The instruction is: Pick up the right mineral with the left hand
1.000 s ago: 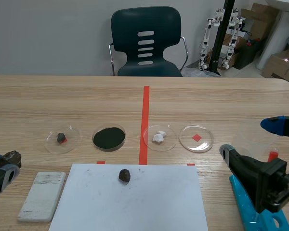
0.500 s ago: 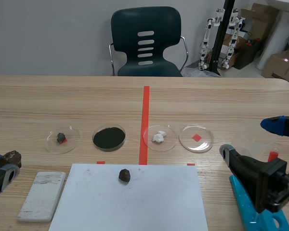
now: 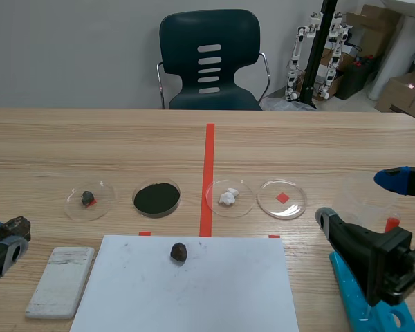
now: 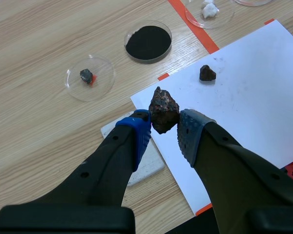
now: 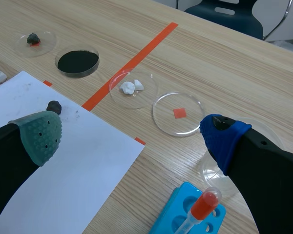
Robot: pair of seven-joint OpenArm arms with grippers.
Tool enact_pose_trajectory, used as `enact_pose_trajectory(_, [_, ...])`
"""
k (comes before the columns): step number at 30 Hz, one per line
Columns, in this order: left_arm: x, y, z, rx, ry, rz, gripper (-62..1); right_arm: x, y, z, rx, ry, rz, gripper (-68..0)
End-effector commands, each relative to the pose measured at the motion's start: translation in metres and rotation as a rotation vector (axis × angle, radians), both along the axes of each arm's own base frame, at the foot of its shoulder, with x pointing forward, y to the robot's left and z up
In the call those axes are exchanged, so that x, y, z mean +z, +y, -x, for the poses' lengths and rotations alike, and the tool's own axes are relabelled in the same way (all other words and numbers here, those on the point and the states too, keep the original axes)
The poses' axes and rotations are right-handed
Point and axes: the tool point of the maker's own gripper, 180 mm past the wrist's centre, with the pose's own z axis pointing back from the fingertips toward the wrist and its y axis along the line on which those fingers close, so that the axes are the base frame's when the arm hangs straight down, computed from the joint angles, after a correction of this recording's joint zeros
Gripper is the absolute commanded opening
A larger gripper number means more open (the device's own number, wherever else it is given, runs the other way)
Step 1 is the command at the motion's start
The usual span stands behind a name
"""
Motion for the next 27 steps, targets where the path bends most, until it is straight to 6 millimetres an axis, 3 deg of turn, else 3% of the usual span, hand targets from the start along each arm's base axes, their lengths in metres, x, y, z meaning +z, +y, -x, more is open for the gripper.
enact_pose_trajectory(1, [0.0063, -0.0001, -0.0034, 0.009, -0.025, 0.012, -47.9, 0.0115, 0.0023, -0.0030, 0.005, -0.036, -0.017, -8.4])
enact_pose_trajectory(27, [0.0058, 0.0000, -0.0032, 0.010, -0.021, 0.014, -47.9, 0.0115, 0.0023, -0.0030, 0.005, -0.036, -0.017, -8.4])
